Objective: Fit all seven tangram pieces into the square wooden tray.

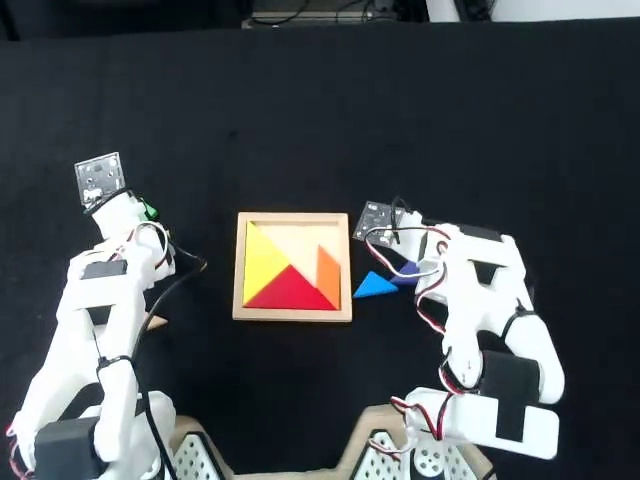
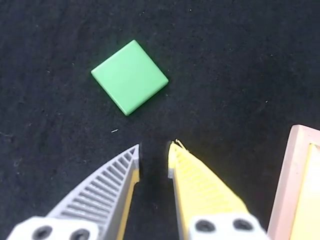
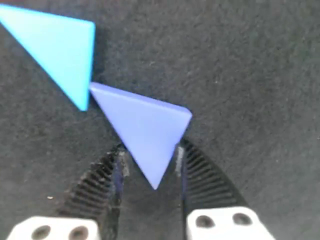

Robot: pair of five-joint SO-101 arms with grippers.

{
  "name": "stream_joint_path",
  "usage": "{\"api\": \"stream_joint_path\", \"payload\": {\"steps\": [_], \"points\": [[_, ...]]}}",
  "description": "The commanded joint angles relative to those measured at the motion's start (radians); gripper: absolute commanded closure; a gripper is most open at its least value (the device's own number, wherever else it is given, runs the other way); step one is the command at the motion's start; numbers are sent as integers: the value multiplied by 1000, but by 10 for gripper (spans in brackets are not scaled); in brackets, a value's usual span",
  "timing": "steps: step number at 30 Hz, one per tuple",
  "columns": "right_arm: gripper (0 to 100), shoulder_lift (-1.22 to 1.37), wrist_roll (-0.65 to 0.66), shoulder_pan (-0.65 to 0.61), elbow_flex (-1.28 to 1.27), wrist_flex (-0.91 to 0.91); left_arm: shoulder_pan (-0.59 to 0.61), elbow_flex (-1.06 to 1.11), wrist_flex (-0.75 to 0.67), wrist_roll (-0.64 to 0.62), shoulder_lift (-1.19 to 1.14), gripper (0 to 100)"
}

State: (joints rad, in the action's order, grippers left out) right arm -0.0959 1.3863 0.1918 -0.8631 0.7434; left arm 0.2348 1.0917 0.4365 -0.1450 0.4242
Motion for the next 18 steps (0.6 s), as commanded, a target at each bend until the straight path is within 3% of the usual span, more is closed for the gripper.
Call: {"api": "stream_joint_path", "payload": {"steps": [1, 12, 18], "points": [[966, 8, 18, 17, 64, -15, -12, -36, -3, 5, 2, 895], [988, 4, -183, -6, 166, -12, -12, -36, -3, 5, 2, 895], [988, 10, -450, -12, 269, -21, -12, -36, -3, 5, 2, 895]]}}
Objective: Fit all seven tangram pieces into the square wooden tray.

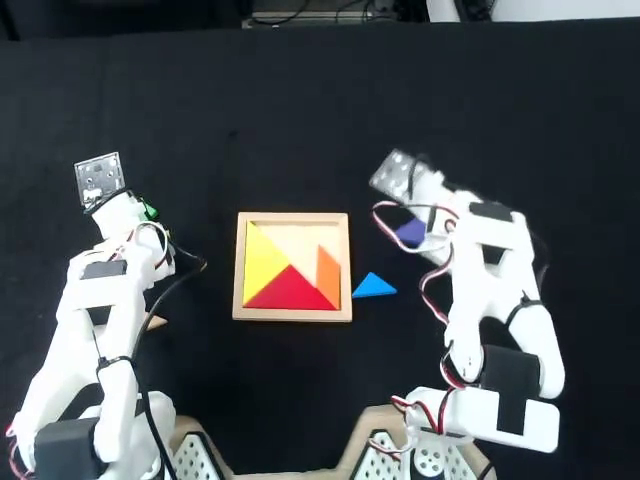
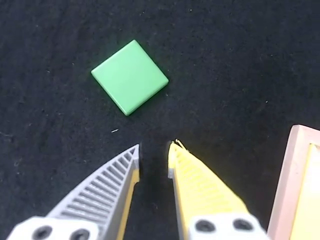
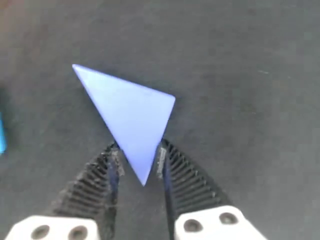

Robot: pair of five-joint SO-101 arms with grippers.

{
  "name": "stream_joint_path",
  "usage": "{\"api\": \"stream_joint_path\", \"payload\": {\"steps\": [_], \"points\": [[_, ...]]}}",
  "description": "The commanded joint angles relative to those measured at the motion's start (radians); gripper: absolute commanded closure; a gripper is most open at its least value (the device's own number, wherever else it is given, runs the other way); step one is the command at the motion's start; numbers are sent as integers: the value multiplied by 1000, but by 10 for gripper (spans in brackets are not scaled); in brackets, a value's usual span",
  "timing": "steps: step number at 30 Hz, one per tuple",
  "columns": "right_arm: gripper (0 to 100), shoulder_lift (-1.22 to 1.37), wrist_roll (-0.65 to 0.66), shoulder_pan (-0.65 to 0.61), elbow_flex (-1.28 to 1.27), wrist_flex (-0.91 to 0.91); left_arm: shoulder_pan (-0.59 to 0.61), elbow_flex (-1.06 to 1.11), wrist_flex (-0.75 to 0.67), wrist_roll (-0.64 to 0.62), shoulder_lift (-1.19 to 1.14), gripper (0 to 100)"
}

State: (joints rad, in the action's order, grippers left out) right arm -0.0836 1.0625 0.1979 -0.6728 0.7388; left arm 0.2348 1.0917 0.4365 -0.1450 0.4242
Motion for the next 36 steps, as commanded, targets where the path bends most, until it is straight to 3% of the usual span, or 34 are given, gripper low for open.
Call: {"api": "stream_joint_path", "payload": {"steps": [1, 5, 13, 16, 24, 27, 33, 36], "points": [[988, -8, -160, -18, 81, -18, -12, -36, -3, 5, 2, 895], [988, -36, -238, -40, -13, -141, -12, -36, -3, 5, 2, 895], [988, -401, -298, -110, -538, -689, -12, -38, -3, 5, 2, 895], [988, -489, -293, -132, -553, -583, -12, -38, -3, 5, 2, 895], [988, -496, -292, -80, -268, -121, -12, -36, -3, 5, 2, 895], [988, -489, -310, -84, -203, -63, -13, -36, -3, 5, 2, 895], [968, -265, -500, -207, -27, 61, -13, -38, -3, 5, 2, 895], [856, -97, -698, -203, 180, 199, -13, -38, -3, 5, 2, 895]]}}
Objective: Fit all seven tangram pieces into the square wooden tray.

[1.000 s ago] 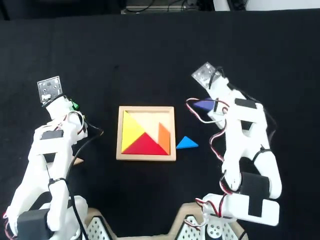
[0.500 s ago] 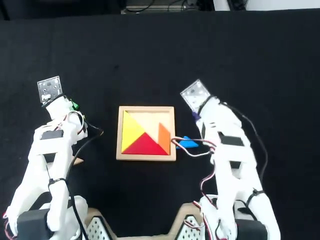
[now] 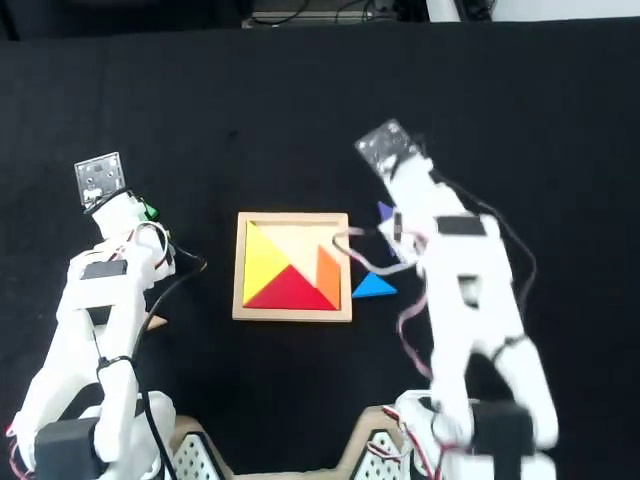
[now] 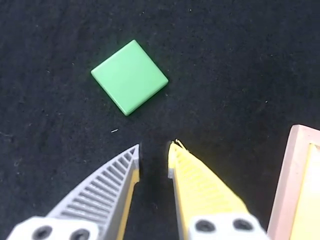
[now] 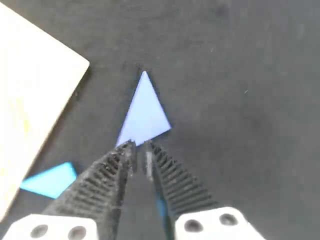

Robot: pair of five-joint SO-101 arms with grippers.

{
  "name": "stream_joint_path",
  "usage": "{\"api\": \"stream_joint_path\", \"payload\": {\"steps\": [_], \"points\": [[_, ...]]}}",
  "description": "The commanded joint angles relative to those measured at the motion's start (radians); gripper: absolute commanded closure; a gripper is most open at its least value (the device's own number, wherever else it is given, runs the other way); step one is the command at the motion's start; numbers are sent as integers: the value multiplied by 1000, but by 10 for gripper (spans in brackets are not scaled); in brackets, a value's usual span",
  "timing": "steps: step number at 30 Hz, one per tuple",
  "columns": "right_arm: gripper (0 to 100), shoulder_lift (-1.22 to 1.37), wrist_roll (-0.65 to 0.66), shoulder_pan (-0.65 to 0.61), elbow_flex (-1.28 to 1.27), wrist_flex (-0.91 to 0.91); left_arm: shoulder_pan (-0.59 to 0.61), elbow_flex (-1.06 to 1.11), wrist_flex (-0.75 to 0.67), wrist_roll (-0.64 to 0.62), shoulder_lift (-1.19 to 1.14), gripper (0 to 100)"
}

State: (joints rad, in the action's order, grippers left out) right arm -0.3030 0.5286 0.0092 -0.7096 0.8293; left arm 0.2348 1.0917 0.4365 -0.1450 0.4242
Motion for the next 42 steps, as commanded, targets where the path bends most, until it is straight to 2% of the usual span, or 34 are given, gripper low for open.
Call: {"api": "stream_joint_path", "payload": {"steps": [1, 5, 12, 31, 42], "points": [[826, 177, -203, -12, 280, 164, -13, -36, -3, 5, 2, 895], [824, 351, -245, -34, 443, 290, -13, -36, -3, 5, 2, 895], [822, 516, -276, -35, 529, 296, -13, -38, -3, 5, 2, 895], [825, 731, -272, -29, 642, 265, -13, -15, -49, 5, 2, 895], [821, 737, -213, -43, 754, 358, -13, -15, -49, 5, 2, 895]]}}
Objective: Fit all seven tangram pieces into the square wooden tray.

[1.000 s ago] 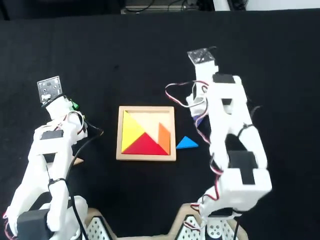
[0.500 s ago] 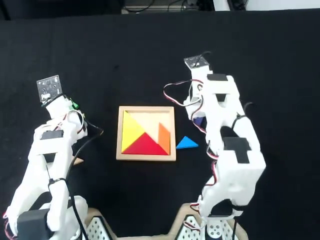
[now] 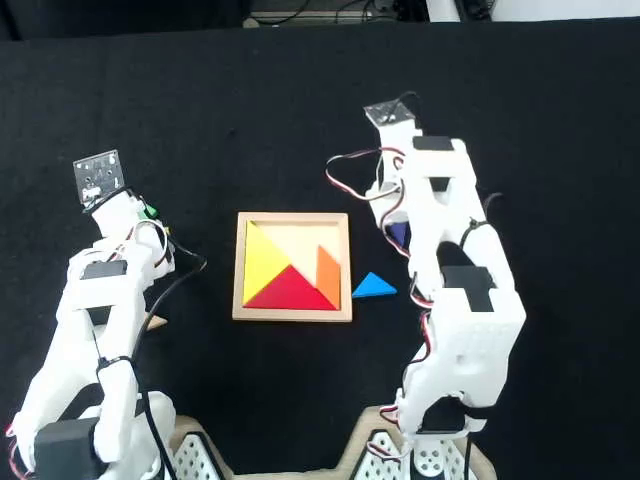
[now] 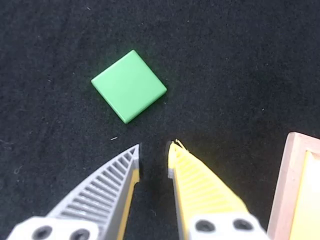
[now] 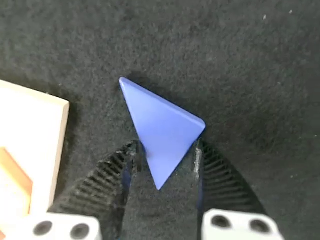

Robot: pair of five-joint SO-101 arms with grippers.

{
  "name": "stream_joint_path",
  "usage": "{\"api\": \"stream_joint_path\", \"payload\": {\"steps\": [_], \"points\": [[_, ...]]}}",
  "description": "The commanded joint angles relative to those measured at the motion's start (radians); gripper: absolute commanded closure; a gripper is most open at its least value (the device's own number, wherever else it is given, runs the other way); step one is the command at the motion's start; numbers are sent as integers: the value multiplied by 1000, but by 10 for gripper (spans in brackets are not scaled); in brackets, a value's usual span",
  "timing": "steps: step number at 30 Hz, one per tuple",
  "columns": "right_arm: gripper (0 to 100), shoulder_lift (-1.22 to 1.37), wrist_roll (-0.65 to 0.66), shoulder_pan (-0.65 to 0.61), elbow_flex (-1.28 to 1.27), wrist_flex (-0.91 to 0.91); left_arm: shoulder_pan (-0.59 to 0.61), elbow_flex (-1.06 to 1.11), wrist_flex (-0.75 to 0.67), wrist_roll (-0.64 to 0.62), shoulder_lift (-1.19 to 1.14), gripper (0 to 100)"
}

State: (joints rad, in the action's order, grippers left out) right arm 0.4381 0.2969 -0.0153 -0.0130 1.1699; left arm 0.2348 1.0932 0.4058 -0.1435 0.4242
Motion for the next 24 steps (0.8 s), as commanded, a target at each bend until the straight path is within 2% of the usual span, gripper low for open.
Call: {"api": "stream_joint_path", "payload": {"steps": [1, 7, 12, 24], "points": [[820, -4, 28, -18, 58, 20, -13, -16, -18, 3, 2, 895], [750, -4, 170, -21, 62, 15, -13, -16, -18, 3, 2, 895], [743, -2, 296, -20, 61, 17, -13, -16, -20, 3, 2, 895], [744, 27, 333, -25, 68, 14, -13, -18, -20, 3, 2, 895]]}}
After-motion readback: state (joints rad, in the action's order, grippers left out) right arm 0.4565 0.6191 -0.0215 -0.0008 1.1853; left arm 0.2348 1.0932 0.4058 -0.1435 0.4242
